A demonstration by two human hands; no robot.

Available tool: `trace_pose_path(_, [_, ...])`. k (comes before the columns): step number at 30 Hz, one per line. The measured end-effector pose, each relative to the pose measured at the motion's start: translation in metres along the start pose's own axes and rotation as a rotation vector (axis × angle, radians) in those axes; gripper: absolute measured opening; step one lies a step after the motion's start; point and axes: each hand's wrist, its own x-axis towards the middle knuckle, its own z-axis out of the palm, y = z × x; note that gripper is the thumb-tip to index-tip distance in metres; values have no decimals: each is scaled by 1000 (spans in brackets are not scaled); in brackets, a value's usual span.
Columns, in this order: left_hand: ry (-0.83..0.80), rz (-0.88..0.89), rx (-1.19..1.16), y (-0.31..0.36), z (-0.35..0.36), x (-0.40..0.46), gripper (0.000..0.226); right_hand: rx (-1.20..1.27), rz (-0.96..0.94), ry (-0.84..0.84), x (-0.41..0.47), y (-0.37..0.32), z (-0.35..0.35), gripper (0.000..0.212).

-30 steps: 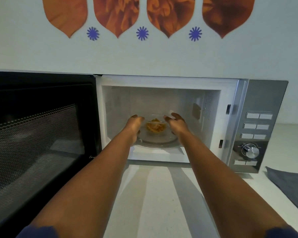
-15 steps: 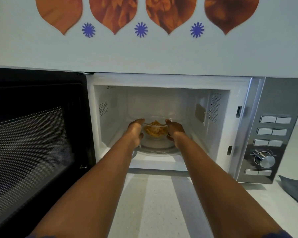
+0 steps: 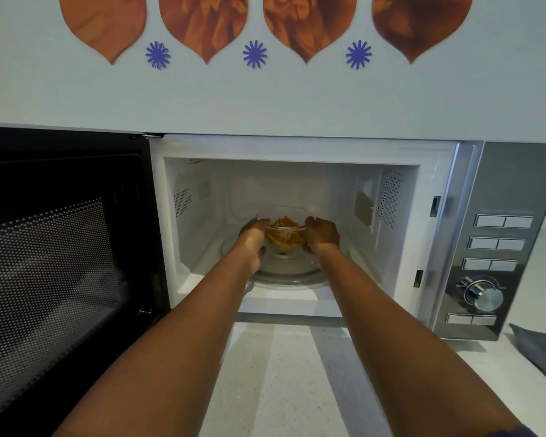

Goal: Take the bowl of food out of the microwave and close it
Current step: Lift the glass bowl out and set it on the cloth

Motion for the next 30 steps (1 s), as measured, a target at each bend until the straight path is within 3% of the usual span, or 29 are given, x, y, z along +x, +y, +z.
trace_pose_path(5, [35,73,21,8,10,-12,38,43,-8,-4,-11,-17,-10,37])
trace_pose_path(9, [72,78,-20,13,16,-23,13,49,7,-11,-25,-30,-17,30])
trace_pose_path(15, [101,82,-102,11,14,-38,8,108,9,-8,-55,-35,-27,32])
trace_pose_path(22, [212,83,-126,4,17,-68,21,99,-5,-40,-94,-35,-50,32])
trace_pose_path(25, [302,112,-124,1,24,-83,41,96,-8,-42,-109,-33,-62,33])
trace_pose_path(30, [250,97,-91,0,38,-119,54,158,28,-21,-152,-39,-96,30])
